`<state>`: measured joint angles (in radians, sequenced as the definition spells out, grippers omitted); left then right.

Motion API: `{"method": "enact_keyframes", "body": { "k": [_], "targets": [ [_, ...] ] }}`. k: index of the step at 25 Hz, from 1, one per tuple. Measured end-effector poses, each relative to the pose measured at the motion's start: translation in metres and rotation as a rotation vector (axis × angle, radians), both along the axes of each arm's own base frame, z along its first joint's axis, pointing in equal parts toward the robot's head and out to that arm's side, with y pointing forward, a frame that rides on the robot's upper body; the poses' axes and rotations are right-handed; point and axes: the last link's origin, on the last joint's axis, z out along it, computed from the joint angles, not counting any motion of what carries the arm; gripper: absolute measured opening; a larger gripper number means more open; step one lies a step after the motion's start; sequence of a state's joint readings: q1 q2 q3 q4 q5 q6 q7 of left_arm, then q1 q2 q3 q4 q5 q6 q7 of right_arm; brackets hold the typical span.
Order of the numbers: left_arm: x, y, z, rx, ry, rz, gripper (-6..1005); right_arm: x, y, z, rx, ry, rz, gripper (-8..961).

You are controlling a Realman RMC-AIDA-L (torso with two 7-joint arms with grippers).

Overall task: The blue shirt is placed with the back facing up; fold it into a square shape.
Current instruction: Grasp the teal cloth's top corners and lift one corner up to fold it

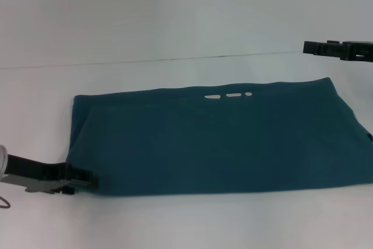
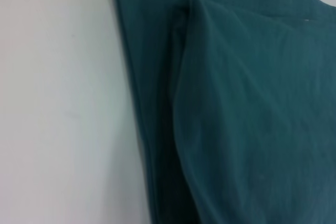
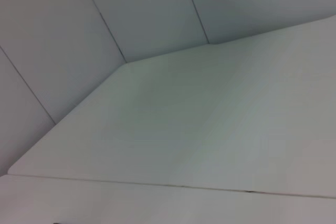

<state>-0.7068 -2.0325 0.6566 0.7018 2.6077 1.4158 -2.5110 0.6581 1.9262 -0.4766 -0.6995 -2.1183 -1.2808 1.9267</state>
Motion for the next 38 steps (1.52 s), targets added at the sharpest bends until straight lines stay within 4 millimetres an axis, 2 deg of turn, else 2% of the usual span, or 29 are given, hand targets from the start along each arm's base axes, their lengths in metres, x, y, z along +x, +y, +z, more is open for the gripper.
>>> {"method": "enact_keyframes", "body": {
  "k": [19,31,38],
  "targets": [
    [0.013,0.009,0.000,0.021,-0.032,-0.035,690,0.000,0.001,0.001,0.006,-0.002,-0.002,825],
    [0.009,0.008,0.002,0.032,-0.014,-0.048,690,0.002,0.001,0.001,0.012,-0.007,-0.008,819],
    [0.006,0.007,0.006,0.053,0.001,-0.065,569,0.002,0.001,0.001,0.012,-0.006,-0.007,816]
  ]
}}
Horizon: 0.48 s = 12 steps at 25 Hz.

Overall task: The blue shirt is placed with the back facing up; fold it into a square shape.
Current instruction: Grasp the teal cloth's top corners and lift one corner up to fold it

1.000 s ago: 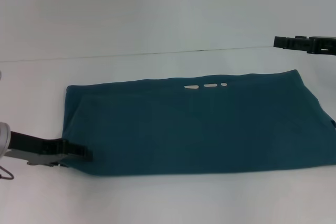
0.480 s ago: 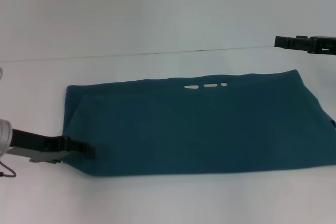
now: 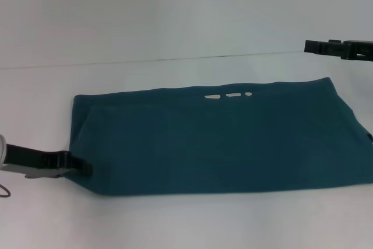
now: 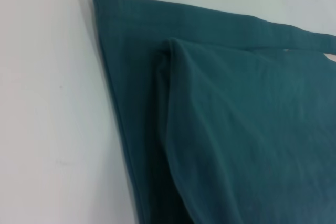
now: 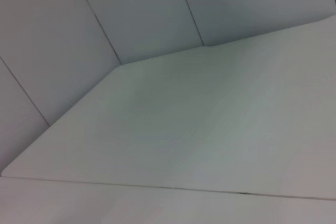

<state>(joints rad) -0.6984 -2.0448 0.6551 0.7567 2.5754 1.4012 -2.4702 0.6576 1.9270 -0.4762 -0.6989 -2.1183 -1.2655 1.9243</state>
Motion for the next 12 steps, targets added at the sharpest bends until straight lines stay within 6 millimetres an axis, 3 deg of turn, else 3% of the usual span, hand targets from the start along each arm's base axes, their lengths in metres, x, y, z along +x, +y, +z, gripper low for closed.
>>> {"method": "enact_keyframes", "body": {
  "k": [12],
  "targets": [
    [-0.0040,-0.0031,0.0004,-0.005,0.003,0.010,151,0.0019,-0.0014,-0.0021,-0.002,0.001,-0.003,810]
  ]
}}
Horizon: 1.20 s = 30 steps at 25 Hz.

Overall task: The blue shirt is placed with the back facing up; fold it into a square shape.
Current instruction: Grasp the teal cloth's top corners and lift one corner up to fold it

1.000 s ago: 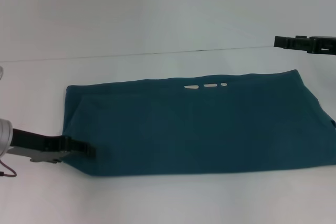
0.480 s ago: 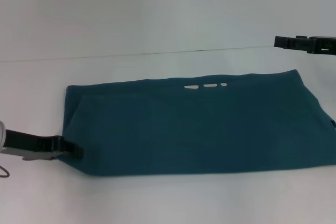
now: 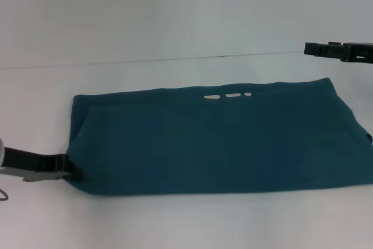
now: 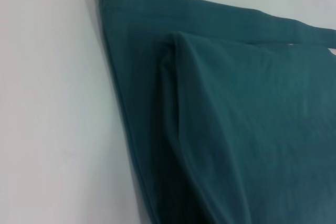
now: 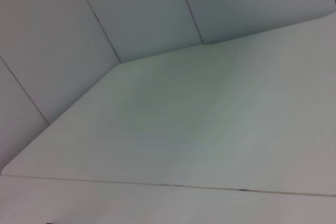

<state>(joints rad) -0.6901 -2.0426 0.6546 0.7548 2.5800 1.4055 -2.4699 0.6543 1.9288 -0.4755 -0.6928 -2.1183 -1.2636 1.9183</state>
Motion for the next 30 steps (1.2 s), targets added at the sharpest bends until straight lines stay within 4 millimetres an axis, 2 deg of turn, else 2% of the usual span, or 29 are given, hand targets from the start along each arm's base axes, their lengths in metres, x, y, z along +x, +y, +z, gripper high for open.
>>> {"method": "enact_keyframes", "body": {
  "k": [6,11,19,24,25,26,27,30],
  "targets": [
    [-0.011,-0.007,0.006,0.022,-0.004,0.020,8,0.001,-0.001,-0.003,-0.002,0.003,-0.004,807],
    [-0.020,-0.012,0.014,0.054,-0.002,0.032,8,0.000,-0.002,-0.011,-0.012,0.003,0.002,805],
    [-0.050,-0.026,0.047,0.167,-0.025,0.071,9,-0.006,-0.005,-0.031,-0.040,0.007,0.024,801],
    [-0.064,-0.034,0.063,0.227,-0.030,0.090,9,-0.010,-0.009,-0.052,-0.034,-0.005,0.062,583],
    [-0.065,-0.036,0.065,0.234,-0.032,0.091,9,-0.011,-0.009,-0.058,-0.035,-0.010,0.070,546],
    [-0.066,-0.037,0.067,0.241,-0.041,0.089,9,-0.013,-0.010,-0.073,-0.042,-0.021,0.081,508],
    [-0.065,-0.039,0.069,0.244,-0.053,0.082,9,-0.013,-0.010,-0.073,-0.042,-0.021,0.081,471],
    [-0.060,-0.042,0.072,0.245,-0.099,0.049,8,-0.018,-0.009,-0.100,-0.064,-0.033,0.103,359]
  ]
}}
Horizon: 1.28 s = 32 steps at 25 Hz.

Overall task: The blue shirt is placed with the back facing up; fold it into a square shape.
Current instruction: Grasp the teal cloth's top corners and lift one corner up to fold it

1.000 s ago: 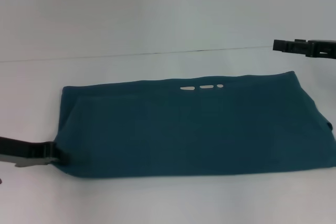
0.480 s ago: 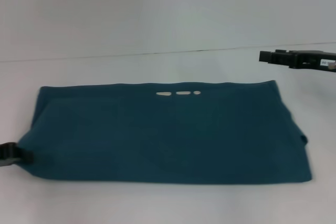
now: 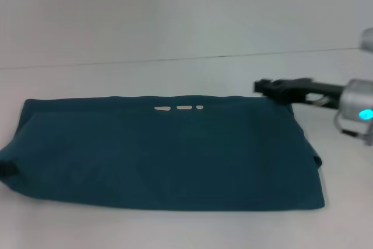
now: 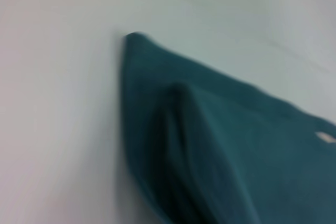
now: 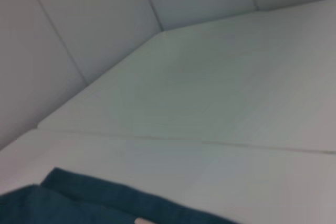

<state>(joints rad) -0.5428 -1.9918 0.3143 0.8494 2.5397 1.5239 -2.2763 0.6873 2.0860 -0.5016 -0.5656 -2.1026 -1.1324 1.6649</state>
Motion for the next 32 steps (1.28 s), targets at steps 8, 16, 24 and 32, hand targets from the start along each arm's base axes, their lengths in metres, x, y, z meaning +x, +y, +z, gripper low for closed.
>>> {"method": "enact_keyframes", "body": {
  "k": [8,16,24,32],
  "targets": [
    [0.026,-0.002,0.004,0.018,-0.145,-0.154,8,-0.020,0.001,-0.074,-0.040,-0.095,0.095,89],
    [0.043,-0.001,0.009,0.051,-0.223,-0.257,9,-0.042,-0.005,-0.112,-0.089,-0.180,0.192,2],
    [0.050,0.000,0.012,0.076,-0.259,-0.303,9,-0.059,-0.016,-0.138,-0.143,-0.248,0.304,2],
    [0.055,0.001,0.014,0.081,-0.279,-0.328,8,-0.088,-0.025,-0.163,-0.203,-0.306,0.419,3]
  ]
}}
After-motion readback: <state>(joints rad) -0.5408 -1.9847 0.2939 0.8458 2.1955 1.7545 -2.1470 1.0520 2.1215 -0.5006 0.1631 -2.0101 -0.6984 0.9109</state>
